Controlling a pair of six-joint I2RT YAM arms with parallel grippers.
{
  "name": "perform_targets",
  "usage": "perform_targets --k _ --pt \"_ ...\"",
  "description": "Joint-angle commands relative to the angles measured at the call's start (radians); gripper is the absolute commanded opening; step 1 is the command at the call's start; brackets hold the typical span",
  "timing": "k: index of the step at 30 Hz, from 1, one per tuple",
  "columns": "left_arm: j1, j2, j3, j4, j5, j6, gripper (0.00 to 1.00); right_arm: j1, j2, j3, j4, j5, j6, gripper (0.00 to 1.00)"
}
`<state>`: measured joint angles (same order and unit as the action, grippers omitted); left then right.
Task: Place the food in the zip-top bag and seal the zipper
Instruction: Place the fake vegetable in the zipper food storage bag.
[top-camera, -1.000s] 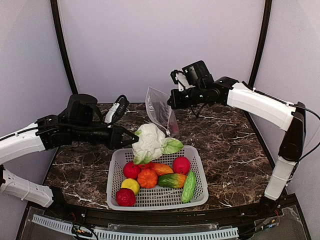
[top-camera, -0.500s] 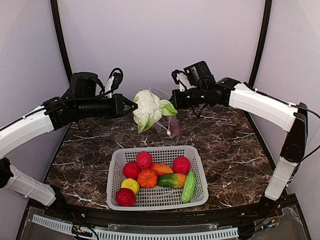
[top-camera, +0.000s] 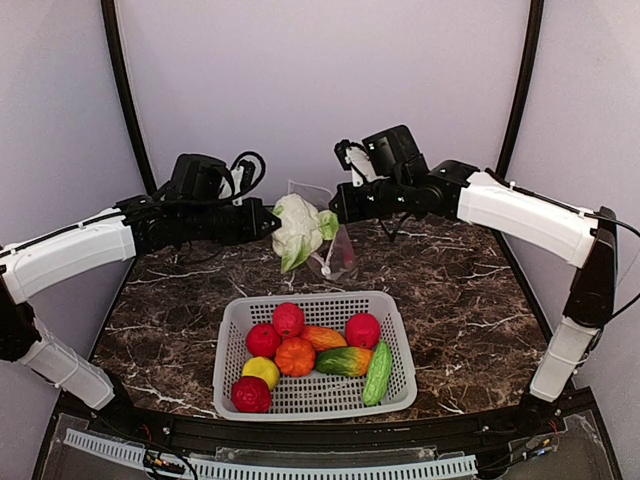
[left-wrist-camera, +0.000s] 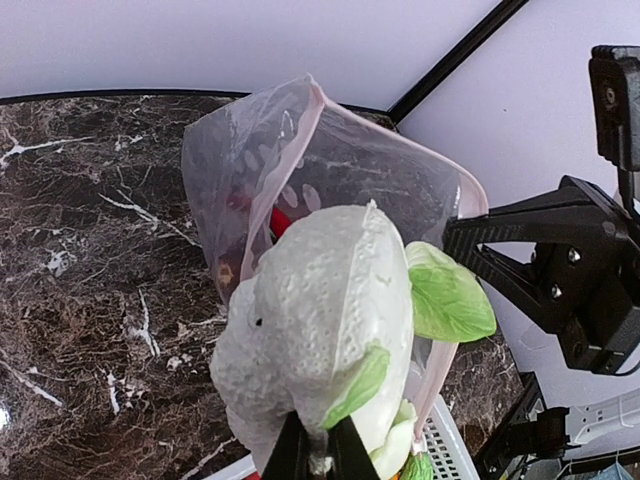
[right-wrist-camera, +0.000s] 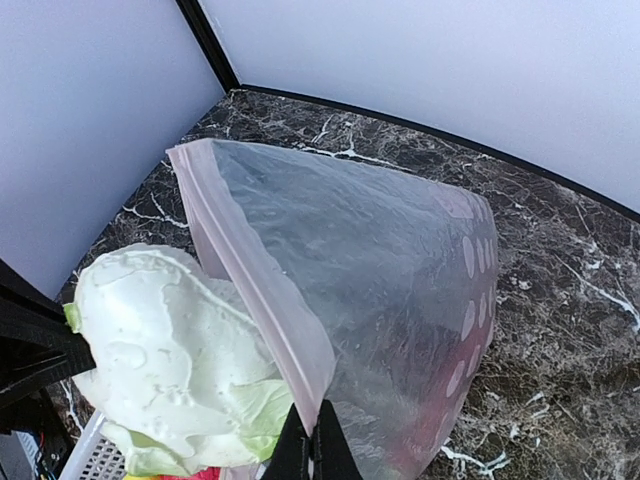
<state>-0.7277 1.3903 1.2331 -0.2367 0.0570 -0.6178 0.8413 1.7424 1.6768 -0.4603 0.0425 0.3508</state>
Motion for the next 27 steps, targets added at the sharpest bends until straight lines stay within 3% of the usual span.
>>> perform_targets --k 1,27 --pt "0.008 0.018 0.048 -0.017 -0.045 -0.001 0.01 0.027 -0.032 -0.011 0.065 0.015 -0.037 0.00" --pt "0.019 0.180 0.117 0.168 -0.020 -0.110 0.01 0.091 0.020 -0.059 0.173 -0.144 0.014 0.00"
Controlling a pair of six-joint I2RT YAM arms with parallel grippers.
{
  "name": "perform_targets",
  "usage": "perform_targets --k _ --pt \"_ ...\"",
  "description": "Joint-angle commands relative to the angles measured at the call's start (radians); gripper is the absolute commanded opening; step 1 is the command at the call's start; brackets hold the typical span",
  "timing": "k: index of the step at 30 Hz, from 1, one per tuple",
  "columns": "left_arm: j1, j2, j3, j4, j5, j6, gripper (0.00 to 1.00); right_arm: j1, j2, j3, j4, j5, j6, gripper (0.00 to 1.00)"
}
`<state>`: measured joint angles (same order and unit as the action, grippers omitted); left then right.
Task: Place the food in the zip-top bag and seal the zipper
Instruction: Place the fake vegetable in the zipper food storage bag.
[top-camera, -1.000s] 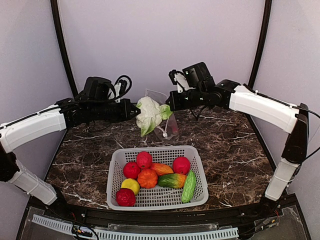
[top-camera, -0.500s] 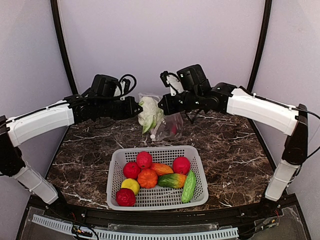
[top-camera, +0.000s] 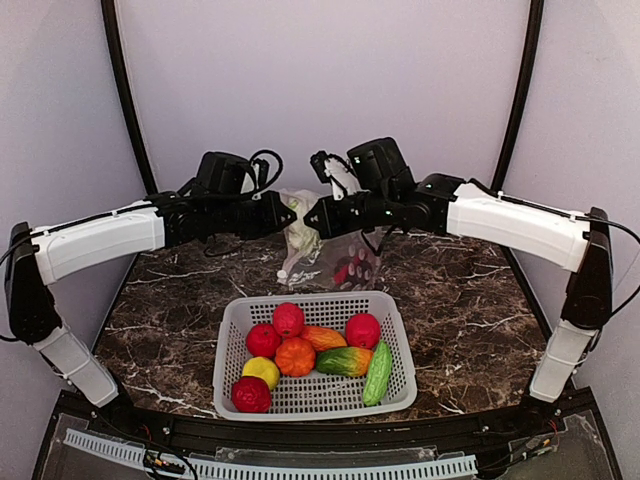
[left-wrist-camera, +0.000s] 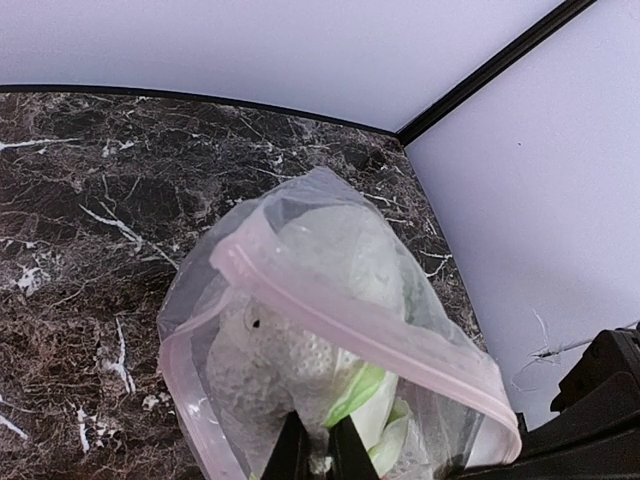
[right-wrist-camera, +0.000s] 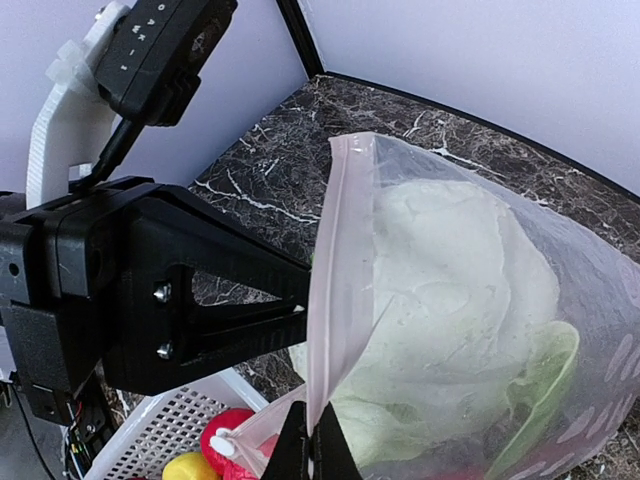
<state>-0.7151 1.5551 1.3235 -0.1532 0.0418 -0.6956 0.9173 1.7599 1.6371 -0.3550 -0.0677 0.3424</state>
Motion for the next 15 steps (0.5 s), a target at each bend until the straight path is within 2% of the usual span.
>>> perform_targets --k 1,8,15 --pt "0.006 0.020 0.024 0.090 -0.005 -0.034 0.01 0.015 0.000 -0.023 0.072 -0.034 0.024 0.00" --pt "0.006 0.069 0.000 0.113 -0.001 -0.047 0.01 0.015 -0.007 -0.037 0.101 -0.050 0.041 0.00" --pt "0.006 0.074 -0.027 0.074 -0.011 -0.020 0.01 0.014 -0.011 -0.042 0.090 0.020 0.072 0.00"
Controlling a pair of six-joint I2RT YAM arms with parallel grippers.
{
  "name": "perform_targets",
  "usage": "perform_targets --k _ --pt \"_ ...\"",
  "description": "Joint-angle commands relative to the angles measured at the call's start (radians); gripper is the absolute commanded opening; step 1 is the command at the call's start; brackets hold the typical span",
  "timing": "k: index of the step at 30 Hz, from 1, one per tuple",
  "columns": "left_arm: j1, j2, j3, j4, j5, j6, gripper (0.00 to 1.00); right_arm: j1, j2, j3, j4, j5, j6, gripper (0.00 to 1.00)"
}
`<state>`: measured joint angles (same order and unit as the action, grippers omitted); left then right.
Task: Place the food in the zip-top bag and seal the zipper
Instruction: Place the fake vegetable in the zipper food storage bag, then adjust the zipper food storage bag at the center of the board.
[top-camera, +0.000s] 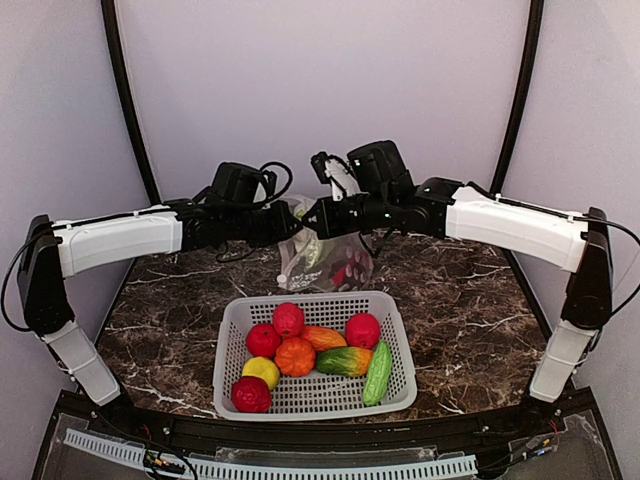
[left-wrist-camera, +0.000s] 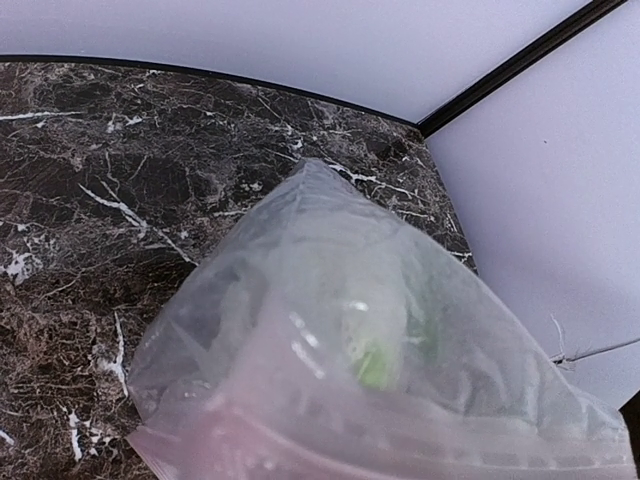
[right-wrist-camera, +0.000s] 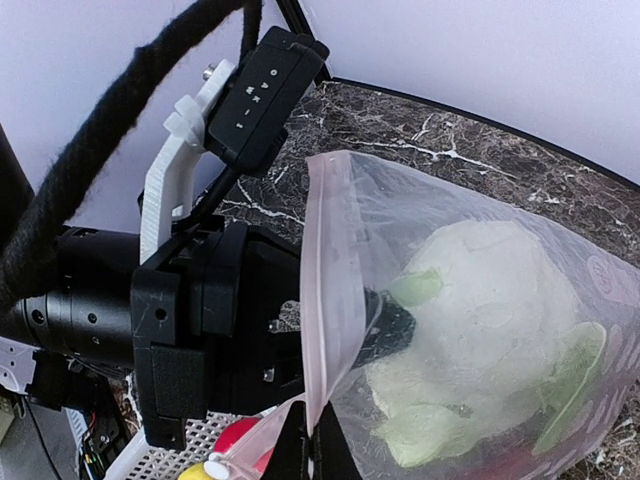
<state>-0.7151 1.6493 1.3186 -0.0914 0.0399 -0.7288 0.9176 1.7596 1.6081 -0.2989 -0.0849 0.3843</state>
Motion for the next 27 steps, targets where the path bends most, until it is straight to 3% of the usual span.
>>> perform_targets --k 1,5,10,12,16,23,27 --pt "0.007 -0.023 -0.026 0.011 -0.005 0.016 0.02 0.012 -0.012 -0.013 0.031 0.044 0.035 0.00" --pt "0.006 -0.040 -0.033 0.025 0.037 0.038 0.18 0.009 -0.013 -0.015 0.015 0.078 0.056 0.00" --pt "0.006 -0.105 -0.045 0.042 0.140 0.090 0.48 -0.007 -0.022 -0.028 0.006 0.105 0.090 0.00" --pt "0.007 -0.148 -0.066 0.052 0.195 0.104 0.56 -0.013 -0.025 -0.032 0.007 0.108 0.098 0.00" --pt "0.008 -0.246 -0.121 0.035 0.259 0.113 0.62 -0.024 -0.028 -0.037 0.006 0.114 0.104 0.00" --pt "0.020 -0.375 -0.262 -0.081 0.203 0.086 0.64 -0.034 -0.038 -0.036 0.006 0.117 0.107 0.00" --pt "0.029 -0.372 -0.362 -0.007 0.238 0.015 0.62 -0.035 -0.041 -0.031 0.006 0.116 0.110 0.00"
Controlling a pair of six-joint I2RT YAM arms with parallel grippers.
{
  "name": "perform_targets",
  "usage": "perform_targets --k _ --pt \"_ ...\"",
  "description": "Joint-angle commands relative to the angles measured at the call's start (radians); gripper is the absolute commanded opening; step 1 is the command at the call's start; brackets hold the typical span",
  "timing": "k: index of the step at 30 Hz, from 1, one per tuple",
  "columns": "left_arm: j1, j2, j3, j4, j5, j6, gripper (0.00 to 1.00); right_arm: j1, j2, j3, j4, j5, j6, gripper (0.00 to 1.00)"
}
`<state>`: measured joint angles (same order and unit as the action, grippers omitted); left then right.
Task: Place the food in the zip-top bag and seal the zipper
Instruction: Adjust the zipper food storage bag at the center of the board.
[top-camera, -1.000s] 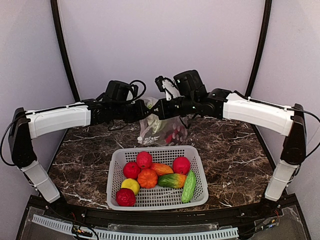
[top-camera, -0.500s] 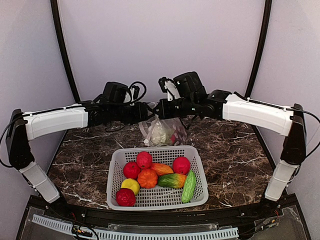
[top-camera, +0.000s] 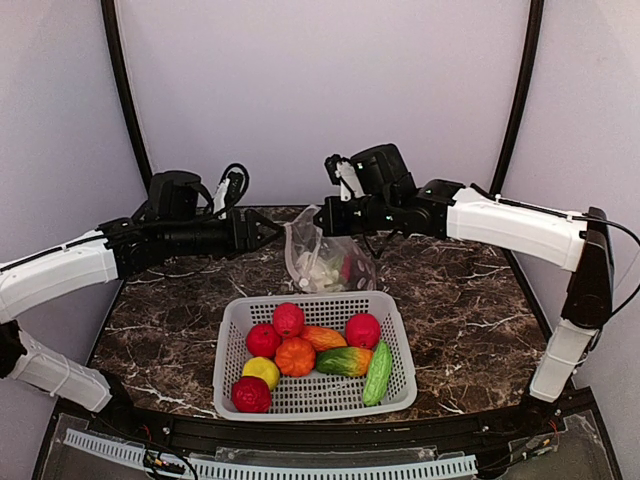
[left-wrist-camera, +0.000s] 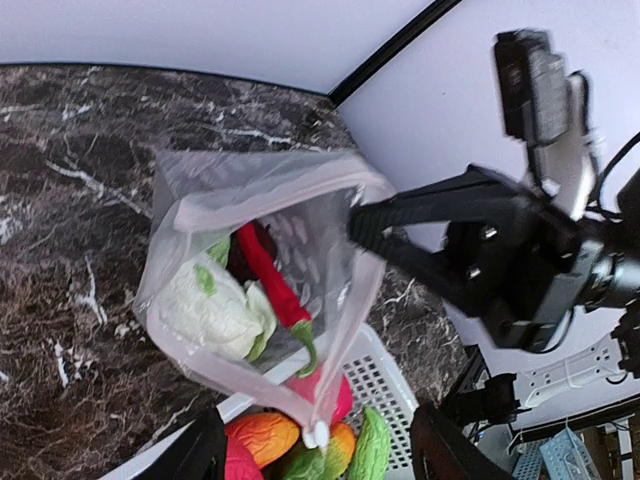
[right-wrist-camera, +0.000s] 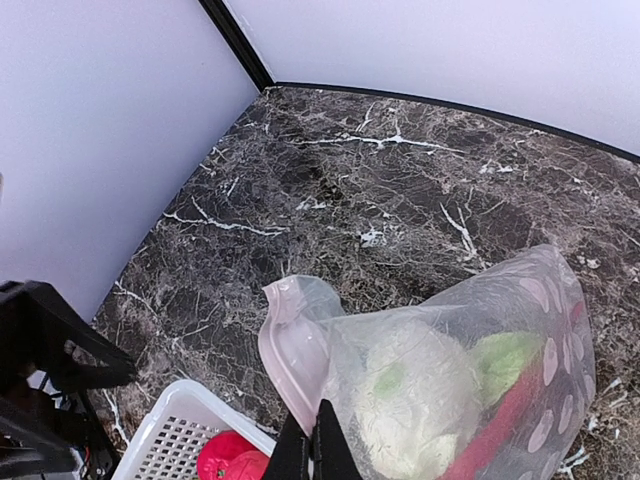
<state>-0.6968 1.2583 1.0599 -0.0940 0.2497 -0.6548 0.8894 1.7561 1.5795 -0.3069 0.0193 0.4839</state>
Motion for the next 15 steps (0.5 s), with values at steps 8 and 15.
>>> perform_targets --k 8,15 --pt "0.020 0.092 -0.198 0.168 0.039 -0.159 0.49 -0.009 -0.041 -0.004 0.017 0.007 0.019 0.00" --pt "0.040 0.195 -0.192 0.294 0.051 -0.199 0.42 -0.009 -0.044 -0.010 0.020 0.002 0.021 0.00"
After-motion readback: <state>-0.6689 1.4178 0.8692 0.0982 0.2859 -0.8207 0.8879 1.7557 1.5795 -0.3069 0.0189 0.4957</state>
